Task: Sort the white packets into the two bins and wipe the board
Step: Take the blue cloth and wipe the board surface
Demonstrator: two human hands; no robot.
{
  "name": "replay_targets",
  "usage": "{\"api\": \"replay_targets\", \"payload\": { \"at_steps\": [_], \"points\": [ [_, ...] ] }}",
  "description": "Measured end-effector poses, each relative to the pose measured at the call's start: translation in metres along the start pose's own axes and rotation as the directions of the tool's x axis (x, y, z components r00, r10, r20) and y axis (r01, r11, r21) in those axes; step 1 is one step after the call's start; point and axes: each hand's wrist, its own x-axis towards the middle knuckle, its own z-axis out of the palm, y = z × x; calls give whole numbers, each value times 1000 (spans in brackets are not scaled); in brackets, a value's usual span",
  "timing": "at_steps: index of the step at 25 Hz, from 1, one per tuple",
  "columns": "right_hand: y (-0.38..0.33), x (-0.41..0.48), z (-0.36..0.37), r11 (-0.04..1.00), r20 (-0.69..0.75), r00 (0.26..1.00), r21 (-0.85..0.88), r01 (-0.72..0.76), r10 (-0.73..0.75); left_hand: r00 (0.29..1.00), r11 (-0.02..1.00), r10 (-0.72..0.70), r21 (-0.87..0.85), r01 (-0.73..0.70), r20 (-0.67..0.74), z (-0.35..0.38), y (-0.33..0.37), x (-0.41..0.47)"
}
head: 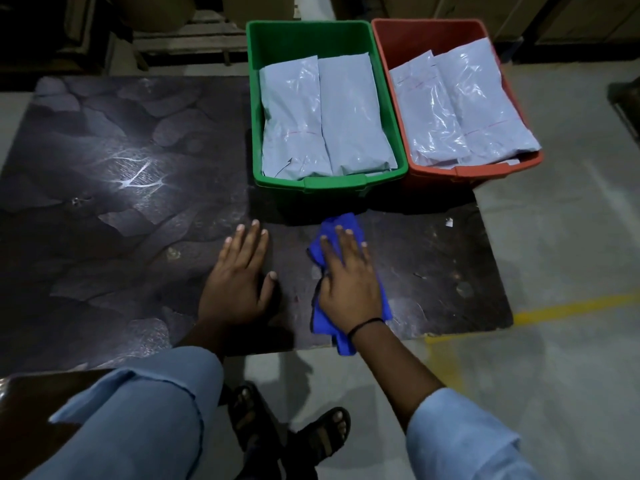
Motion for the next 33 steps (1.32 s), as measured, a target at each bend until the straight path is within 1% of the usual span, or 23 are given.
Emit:
{"api": "replay_targets", "payload": {
  "at_steps": [2,3,4,5,7,8,9,10,12,13,14,15,16,18,19,20,21,23,24,25,27,30,33],
  "points": [
    [8,-7,-4,963,89,959,-1,270,-269,1000,1000,0,-2,0,0,0,0,1],
    [25,-5,-7,948,83,945,-11,317,-315,1000,1000,-1,-3,1,2,-1,1,1],
    [42,-1,-9,963,47,963,-21,268,-267,1000,1000,-3,-1,3,5,-1,2,1],
    [57,4,-12,993,-10,993,-2,120,-120,1000,1000,-4,0,4,5,-1,2,1],
    [60,11,-14,983,-109,977,55,-177,182,1000,1000,-4,-6,4,0,-2,2,1],
    [44,11,-11,974,-112,968,49,-221,225,1000,1000,-2,-8,2,1,-2,1,1],
    [25,9,-7,986,-87,982,37,-165,168,1000,1000,1,-11,-1,3,-2,0,1],
    [8,4,-2,999,-38,999,24,-21,22,1000,1000,5,-15,-4,3,-1,0,1],
    [-3,-5,2,960,53,958,33,279,-281,1000,1000,13,-21,-13,-3,1,-1,1],
    [6,-1,0,934,56,933,30,355,-356,1000,1000,14,-23,-14,-11,1,0,1],
    [19,5,-2,932,26,932,14,362,-362,1000,1000,14,-22,-14,-19,1,0,1],
    [32,10,-3,956,-22,956,3,292,-292,1000,1000,18,-20,-18,-23,1,0,1],
    [44,13,-3,987,-82,984,14,160,-159,999,1000,24,-19,-25,-23,1,0,1],
    [49,14,-2,994,-176,979,60,-97,106,999,1000,24,-18,-24,-24,1,-1,1],
    [38,13,1,989,-192,971,62,-136,145,1000,1000,18,-13,-18,-22,1,-1,1],
    [27,9,3,993,-177,978,64,-100,110,1000,1000,16,-5,-16,-16,1,-1,1],
    [16,0,3,998,-132,991,67,3,6,1000,1000,18,7,-18,-7,1,1,1],
    [19,-19,-3,969,-45,970,56,240,-237,1000,999,22,49,-22,2,2,2,1],
    [34,-25,-8,955,-14,956,50,292,-292,1000,998,8,69,-9,4,3,2,-1],
    [55,-31,-14,961,-7,962,43,273,-273,1000,997,-9,77,9,8,4,5,-1],
    [104,-42,-28,997,-76,995,19,71,-69,999,998,-27,64,25,25,10,26,2],
    [178,-30,-51,972,-195,952,32,-234,236,999,1000,21,6,-22,31,24,95,25],
    [191,12,-59,935,-203,912,70,-349,356,1000,1000,-7,24,6,26,36,142,45]
  ]
}}
